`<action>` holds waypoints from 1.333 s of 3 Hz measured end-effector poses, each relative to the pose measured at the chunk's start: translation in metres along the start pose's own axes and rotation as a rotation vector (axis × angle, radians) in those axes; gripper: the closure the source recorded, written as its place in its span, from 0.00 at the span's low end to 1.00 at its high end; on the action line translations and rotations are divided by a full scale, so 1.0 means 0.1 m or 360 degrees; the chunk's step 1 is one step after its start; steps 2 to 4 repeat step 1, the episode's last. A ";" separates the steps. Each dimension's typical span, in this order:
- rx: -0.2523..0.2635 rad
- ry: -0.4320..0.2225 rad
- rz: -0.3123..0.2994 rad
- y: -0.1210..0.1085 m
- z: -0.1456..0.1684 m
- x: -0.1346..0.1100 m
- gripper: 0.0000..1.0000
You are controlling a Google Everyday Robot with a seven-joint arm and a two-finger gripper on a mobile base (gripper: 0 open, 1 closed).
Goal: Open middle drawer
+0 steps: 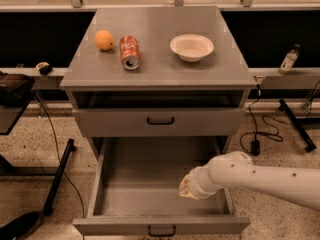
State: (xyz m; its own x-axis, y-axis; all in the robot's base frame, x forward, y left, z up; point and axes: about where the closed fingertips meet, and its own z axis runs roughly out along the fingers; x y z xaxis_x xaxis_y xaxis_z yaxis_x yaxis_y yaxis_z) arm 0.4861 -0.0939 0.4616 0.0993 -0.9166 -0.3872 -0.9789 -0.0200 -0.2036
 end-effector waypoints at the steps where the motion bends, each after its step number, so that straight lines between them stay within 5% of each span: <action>1: 0.0049 -0.0008 0.0026 0.00 -0.13 0.16 0.82; 4: 0.0049 -0.0008 0.0026 0.00 -0.13 0.16 0.82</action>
Offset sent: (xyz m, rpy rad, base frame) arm 0.0000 0.0000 0.0000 0.0000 0.0000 0.0000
